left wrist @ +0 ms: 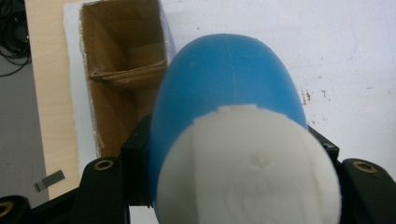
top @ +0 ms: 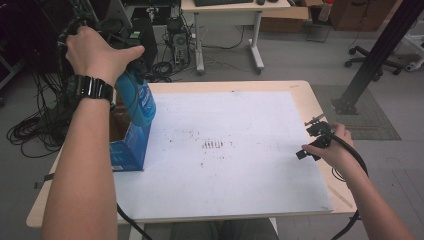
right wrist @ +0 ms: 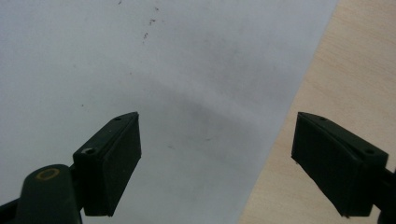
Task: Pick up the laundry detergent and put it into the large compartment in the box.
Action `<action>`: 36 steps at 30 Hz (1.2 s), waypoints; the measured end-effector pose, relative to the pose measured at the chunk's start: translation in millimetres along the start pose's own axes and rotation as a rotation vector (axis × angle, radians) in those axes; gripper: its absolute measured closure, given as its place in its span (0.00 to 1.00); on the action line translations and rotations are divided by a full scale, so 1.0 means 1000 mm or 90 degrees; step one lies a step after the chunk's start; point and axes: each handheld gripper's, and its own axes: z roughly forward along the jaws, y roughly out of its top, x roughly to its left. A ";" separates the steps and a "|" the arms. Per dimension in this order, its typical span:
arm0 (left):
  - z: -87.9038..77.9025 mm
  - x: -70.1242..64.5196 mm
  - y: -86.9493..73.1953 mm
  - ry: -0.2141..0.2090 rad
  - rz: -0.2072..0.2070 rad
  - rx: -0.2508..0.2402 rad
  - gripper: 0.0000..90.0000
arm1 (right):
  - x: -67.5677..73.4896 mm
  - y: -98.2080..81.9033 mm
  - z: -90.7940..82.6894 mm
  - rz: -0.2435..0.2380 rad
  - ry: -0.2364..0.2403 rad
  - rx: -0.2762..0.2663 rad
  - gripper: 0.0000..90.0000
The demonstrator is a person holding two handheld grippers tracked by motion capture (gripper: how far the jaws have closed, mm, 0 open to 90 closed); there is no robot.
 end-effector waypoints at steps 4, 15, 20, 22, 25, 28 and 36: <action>-0.003 0.006 -0.002 0.001 -0.008 -0.007 0.42 | 0.001 0.000 0.001 0.000 0.001 0.001 0.18; -0.005 0.023 -0.008 0.023 -0.038 -0.024 0.42 | 0.001 0.000 0.003 -0.001 0.001 0.003 0.18; -0.006 0.030 -0.010 0.024 -0.053 -0.035 0.42 | 0.001 0.000 0.002 0.000 -0.001 0.001 0.18; -0.007 0.033 -0.011 0.026 -0.059 -0.035 0.42 | 0.001 0.000 0.002 0.001 -0.001 0.001 0.18; -0.007 0.036 -0.012 0.033 -0.064 -0.038 0.42 | 0.001 0.000 0.002 0.000 -0.001 0.002 0.18; -0.007 0.039 -0.013 0.039 -0.069 -0.041 0.42 | 0.001 -0.001 0.002 0.000 -0.001 0.003 0.18; -0.005 0.044 -0.015 0.047 -0.075 -0.048 0.42 | 0.002 0.000 0.002 -0.001 -0.003 0.003 0.18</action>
